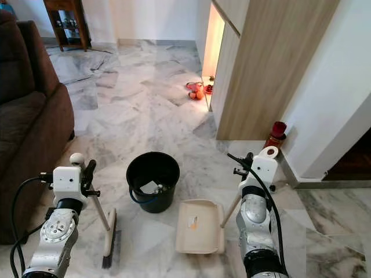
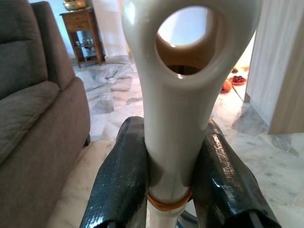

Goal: Sweep floor

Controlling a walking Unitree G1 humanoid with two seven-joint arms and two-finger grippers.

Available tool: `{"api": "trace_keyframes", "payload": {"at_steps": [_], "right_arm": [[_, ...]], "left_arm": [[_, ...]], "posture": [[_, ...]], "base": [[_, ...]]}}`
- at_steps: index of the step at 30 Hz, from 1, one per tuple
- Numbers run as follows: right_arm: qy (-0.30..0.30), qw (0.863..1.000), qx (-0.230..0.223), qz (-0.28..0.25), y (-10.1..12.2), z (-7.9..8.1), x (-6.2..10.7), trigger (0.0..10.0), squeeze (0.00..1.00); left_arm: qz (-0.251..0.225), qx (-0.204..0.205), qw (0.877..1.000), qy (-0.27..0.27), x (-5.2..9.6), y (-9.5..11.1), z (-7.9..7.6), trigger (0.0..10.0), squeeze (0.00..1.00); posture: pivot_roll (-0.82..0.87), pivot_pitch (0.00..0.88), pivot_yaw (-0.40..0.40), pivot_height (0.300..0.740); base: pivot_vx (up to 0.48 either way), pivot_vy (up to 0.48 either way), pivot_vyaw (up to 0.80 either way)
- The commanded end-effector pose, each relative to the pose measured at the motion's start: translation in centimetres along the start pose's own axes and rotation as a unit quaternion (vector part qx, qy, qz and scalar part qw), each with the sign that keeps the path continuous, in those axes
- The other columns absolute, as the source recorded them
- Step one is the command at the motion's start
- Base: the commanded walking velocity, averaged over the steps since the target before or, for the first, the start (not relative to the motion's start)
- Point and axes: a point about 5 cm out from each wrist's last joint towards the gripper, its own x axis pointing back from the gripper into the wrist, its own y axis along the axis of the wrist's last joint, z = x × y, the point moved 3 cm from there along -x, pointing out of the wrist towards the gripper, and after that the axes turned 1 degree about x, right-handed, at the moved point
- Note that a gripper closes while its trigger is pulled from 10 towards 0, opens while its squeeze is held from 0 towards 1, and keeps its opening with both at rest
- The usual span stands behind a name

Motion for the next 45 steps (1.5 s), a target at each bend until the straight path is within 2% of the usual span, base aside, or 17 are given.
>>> {"api": "trace_keyframes", "payload": {"at_steps": [1,45], "right_arm": [[-0.003,1.000,-0.003,-0.021,1.18,-0.16,-0.61,10.0,0.00],[0.002,1.000,-0.001,-0.026,1.41,-0.19,-0.89,10.0,0.00]], "left_arm": [[-0.018,-0.011,1.000,-0.007,-0.54,0.93,-0.30,10.0,0.00],[-0.023,-0.009,1.000,-0.006,-0.92,1.11,-0.57,10.0,0.00]], "posture": [[0.03,0.000,-0.045,0.740],[0.02,0.000,-0.046,0.740]], "base": [[0.000,-0.322,0.00],[0.000,-0.304,-0.05]]}}
